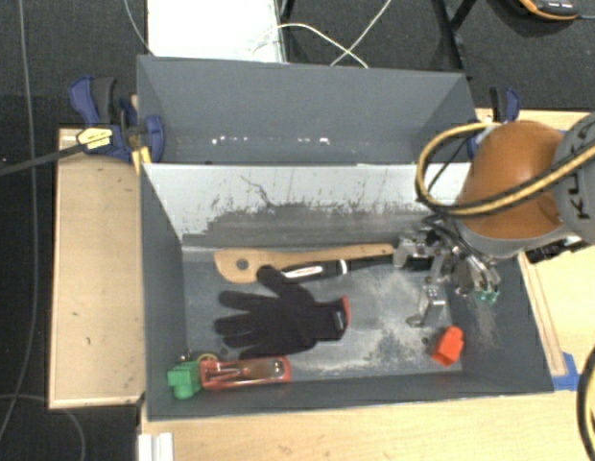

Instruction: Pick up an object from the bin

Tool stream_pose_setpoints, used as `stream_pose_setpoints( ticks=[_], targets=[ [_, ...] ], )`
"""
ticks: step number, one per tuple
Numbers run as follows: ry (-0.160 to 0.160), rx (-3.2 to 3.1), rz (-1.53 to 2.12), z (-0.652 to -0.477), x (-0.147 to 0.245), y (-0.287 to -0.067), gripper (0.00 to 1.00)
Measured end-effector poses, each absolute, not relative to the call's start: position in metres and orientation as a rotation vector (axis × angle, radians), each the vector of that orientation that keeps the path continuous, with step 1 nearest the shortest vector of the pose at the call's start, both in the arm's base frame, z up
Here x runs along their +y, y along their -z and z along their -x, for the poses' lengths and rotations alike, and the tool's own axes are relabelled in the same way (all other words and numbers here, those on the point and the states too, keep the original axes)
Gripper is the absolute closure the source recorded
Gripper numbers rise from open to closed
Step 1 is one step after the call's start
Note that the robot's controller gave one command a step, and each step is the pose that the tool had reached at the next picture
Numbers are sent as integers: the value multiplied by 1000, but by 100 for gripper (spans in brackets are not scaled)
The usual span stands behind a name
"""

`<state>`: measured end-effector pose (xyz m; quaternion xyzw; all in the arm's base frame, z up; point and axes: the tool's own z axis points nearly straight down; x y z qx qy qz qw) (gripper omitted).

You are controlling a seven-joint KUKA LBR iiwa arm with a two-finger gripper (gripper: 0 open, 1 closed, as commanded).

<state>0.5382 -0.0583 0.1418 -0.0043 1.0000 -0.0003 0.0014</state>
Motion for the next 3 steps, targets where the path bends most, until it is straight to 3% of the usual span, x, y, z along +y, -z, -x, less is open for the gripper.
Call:
stream_pose_setpoints(
  ticks=[1,2,3],
  targets=[
    [1,3139,14,-538,-58,-142,0],
    [2,3125,311,-508,-109,-116,0],
    [1,3134,218,-534,-113,-115,0]
  ],
)
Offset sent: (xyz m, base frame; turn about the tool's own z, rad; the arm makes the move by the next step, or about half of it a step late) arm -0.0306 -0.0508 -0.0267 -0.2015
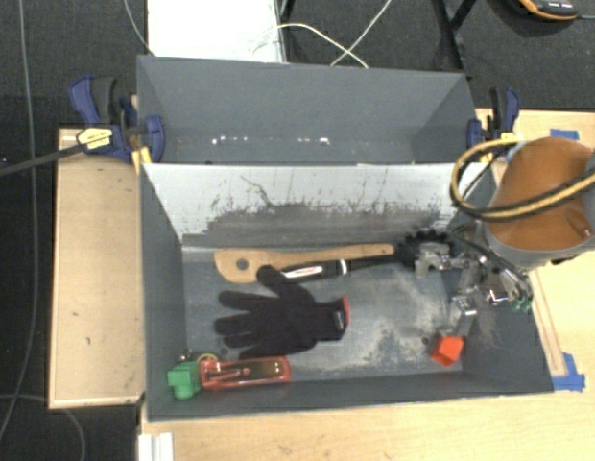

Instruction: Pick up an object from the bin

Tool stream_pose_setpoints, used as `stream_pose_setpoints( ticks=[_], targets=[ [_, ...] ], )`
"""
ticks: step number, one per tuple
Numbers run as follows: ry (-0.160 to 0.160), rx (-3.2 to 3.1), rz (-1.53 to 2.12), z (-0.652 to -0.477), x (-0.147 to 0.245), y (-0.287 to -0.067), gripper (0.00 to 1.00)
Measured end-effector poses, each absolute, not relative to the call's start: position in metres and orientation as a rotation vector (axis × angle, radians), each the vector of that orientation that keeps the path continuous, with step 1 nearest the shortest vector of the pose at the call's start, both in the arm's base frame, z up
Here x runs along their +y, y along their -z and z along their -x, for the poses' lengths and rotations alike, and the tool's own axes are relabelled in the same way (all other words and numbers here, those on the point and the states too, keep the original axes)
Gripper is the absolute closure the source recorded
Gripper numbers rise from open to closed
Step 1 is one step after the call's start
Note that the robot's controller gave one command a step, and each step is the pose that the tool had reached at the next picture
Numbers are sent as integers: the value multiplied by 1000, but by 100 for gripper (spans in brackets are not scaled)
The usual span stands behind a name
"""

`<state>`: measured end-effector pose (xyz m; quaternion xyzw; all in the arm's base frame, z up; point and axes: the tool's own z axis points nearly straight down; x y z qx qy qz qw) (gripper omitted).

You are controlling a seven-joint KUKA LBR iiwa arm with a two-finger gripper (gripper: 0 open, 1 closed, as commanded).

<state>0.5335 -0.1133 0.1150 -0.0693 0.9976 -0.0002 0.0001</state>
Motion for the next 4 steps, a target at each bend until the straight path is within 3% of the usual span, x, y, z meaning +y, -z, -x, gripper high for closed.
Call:
stream_pose_setpoints(
  ticks=[1,2,3,4],
  targets=[
    [1,3134,241,-514,-105,-95,0],
    [2,3117,344,-512,4,-105,0],
    [2,3130,304,-490,-73,-209,0],
    [-2,3129,251,-501,7,-162,0]
  ],
)
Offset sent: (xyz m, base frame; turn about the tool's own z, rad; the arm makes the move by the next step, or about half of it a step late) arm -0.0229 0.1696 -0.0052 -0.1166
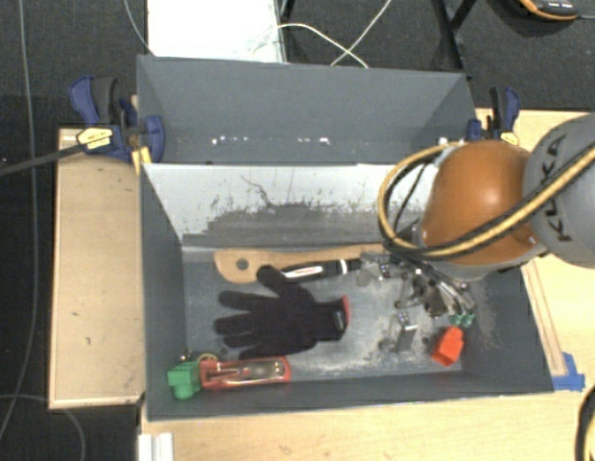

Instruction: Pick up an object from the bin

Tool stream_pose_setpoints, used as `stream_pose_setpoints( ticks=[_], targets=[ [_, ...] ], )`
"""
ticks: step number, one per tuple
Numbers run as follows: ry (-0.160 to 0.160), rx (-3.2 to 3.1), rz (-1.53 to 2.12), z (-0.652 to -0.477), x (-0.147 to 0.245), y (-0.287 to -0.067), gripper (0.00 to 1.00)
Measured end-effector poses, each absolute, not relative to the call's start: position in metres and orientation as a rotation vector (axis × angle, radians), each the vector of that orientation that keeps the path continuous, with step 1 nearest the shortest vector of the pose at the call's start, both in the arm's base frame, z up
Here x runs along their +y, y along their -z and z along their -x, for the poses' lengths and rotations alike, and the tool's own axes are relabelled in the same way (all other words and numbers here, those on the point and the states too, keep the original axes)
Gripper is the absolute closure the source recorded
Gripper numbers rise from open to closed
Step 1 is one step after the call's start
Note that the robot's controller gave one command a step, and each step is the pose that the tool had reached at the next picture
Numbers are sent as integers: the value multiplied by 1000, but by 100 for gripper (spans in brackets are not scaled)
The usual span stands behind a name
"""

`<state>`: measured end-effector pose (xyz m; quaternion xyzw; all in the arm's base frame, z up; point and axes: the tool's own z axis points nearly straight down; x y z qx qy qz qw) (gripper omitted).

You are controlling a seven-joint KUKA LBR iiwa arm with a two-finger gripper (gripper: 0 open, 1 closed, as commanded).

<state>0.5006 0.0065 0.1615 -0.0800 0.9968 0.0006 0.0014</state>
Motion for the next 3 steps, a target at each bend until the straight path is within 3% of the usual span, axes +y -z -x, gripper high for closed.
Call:
stream_pose_setpoints(
  ticks=[1,2,3],
  targets=[
    [5,3132,122,-487,8,-159,0],
    [-5,3128,224,-512,102,-123,0],
    [-7,3128,144,-507,101,-109,0]
  ],
)
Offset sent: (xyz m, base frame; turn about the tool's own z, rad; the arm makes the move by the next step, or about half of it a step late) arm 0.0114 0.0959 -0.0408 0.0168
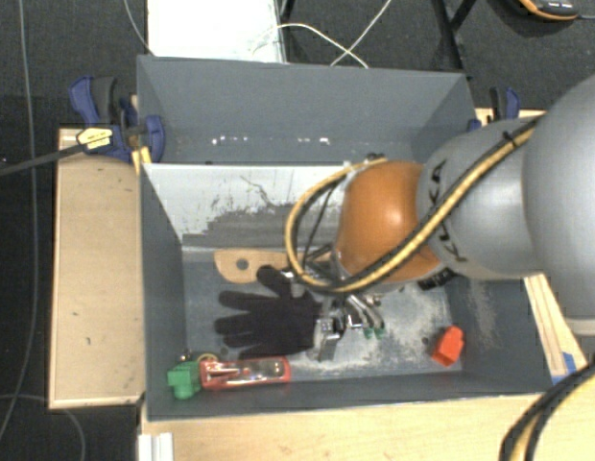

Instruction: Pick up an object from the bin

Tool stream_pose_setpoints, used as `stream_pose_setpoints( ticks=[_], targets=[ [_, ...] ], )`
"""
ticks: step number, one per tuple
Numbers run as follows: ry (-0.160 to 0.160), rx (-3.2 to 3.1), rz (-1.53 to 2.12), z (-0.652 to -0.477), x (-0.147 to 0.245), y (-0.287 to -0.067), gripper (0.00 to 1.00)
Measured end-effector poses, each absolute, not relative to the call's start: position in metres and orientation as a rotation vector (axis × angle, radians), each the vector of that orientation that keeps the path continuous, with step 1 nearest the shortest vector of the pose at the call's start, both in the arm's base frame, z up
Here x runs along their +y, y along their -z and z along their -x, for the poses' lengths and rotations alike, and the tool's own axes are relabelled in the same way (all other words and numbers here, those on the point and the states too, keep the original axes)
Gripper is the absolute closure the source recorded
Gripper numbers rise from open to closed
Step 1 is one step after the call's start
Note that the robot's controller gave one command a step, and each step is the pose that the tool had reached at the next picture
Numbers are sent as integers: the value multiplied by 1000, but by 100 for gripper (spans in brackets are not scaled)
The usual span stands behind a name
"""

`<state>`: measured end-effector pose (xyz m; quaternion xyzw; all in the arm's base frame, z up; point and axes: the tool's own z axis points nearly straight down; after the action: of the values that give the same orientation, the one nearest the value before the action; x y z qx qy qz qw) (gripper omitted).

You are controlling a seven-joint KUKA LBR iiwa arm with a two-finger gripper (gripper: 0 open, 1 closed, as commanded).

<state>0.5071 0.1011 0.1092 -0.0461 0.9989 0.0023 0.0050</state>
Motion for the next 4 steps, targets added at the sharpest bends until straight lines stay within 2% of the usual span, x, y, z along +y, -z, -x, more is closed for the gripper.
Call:
stream_pose_setpoints(
  ticks=[1,2,3,4],
  targets=[
    [-1,3149,-72,-499,89,-116,0],
    [-3,3138,92,-510,84,-135,0],
    [-5,3128,265,-535,117,-68,0],
    [-3,3131,101,-523,127,-71,0]
  ],
)
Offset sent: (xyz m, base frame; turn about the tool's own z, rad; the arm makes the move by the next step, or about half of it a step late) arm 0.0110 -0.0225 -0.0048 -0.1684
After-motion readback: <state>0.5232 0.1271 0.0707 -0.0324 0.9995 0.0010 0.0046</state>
